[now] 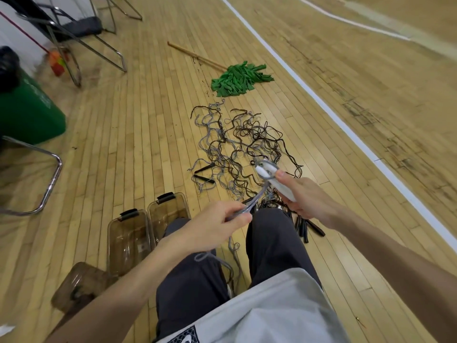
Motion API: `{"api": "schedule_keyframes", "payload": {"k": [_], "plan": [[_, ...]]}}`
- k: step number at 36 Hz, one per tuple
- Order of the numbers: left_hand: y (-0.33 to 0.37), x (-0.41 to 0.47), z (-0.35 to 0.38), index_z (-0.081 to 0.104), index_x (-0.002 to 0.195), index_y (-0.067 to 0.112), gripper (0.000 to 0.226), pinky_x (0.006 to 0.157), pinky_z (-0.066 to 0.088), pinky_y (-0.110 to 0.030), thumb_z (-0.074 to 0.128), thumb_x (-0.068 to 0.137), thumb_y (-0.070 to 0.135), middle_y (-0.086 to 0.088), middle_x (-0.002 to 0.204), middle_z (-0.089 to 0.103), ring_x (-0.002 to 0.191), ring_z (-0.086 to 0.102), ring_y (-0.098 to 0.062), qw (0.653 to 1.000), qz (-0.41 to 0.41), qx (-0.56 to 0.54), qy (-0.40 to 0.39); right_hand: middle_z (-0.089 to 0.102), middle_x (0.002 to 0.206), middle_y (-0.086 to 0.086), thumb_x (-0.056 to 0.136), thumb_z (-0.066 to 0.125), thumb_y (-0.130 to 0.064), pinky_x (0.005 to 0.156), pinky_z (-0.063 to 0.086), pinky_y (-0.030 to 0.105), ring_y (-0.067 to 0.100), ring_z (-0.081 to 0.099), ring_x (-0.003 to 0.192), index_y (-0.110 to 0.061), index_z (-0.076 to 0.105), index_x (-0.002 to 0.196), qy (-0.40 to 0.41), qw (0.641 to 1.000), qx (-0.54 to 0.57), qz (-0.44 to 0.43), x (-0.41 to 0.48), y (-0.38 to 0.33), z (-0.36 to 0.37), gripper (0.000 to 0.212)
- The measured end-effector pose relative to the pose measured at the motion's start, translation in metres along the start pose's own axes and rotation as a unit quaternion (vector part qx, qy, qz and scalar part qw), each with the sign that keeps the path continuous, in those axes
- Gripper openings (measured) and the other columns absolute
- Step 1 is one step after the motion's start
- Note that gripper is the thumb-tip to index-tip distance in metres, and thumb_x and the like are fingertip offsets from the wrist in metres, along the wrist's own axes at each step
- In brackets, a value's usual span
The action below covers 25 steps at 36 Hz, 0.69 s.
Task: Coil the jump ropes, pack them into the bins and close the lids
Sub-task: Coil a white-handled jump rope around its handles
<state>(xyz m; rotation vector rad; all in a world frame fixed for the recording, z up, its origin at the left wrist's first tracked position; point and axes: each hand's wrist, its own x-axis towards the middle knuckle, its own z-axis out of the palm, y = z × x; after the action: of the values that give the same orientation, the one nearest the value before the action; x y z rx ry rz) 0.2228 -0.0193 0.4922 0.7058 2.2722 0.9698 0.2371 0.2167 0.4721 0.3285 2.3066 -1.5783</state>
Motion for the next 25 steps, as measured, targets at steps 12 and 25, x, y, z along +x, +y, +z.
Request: {"api": "schedule_keyframes", "payload": {"k": [12, 25], "plan": [[0.035, -0.001, -0.030, 0.059, 0.094, 0.024, 0.024, 0.068, 0.038, -0.029, 0.044, 0.104, 0.041, 0.009, 0.081, 0.053, 0.074, 0.047, -0.012, 0.930, 0.083, 0.357, -0.023, 0.053, 0.061, 0.003, 0.088, 0.033, -0.078, 0.044, 0.034, 0.019, 0.015, 0.041, 0.049, -0.013, 0.057, 0.072, -0.080, 0.991, -0.102, 0.026, -0.007, 0.018, 0.031, 0.072], [0.025, 0.022, -0.047, 0.074, 0.089, 0.027, 0.016, 0.076, 0.046, -0.028, 0.066, 0.092, 0.041, 0.013, 0.086, 0.061, 0.081, 0.055, -0.002, 0.972, 0.106, 0.208, -0.026, 0.040, 0.058, 0.003, 0.092, 0.032, -0.078, 0.040, 0.028, 0.020, 0.016, 0.029, 0.044, -0.011, 0.051, 0.075, -0.211, 0.967, -0.134, 0.041, -0.028, 0.007, 0.046, 0.072]]}}
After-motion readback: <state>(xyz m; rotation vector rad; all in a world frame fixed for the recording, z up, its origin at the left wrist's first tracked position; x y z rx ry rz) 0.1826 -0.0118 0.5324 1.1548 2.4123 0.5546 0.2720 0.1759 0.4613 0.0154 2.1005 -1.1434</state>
